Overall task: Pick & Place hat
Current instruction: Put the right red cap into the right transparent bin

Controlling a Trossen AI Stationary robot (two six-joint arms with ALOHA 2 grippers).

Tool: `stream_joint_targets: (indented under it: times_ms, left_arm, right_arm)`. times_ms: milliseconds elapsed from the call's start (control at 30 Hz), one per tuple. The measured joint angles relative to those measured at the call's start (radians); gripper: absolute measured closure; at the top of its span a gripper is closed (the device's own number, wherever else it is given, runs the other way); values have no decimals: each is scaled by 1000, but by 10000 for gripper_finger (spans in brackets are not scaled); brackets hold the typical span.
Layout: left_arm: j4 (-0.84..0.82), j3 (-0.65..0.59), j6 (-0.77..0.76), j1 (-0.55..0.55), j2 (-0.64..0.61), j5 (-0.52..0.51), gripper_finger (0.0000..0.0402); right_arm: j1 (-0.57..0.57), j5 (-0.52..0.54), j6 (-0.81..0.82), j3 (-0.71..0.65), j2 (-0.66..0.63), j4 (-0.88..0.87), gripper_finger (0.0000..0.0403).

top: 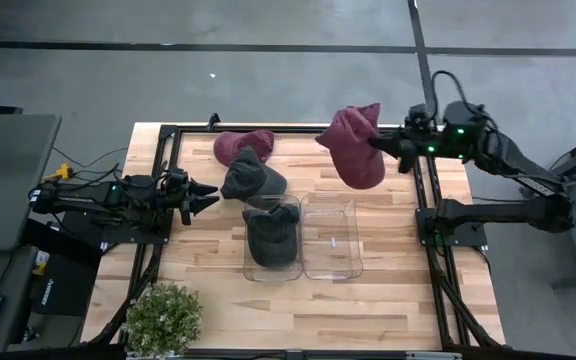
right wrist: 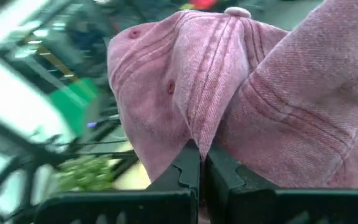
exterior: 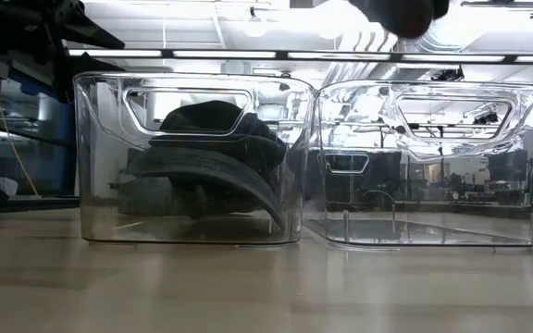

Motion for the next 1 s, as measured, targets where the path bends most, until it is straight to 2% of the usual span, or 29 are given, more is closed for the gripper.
stream_joint_targets:
  times_ms: [533,733,1000]
  left_arm:
    - [0,0,0,0,0,0,204]
    - [0,0,0,0,0,0,204]
    - [0,0,0,0,0,0,204]
  right_arm:
    - [5,-423,-89,0,-168,149,403]
    - [5,-653,-86,0,-206,297,403]
    - [5,-725,-39,0,-224,401,403]
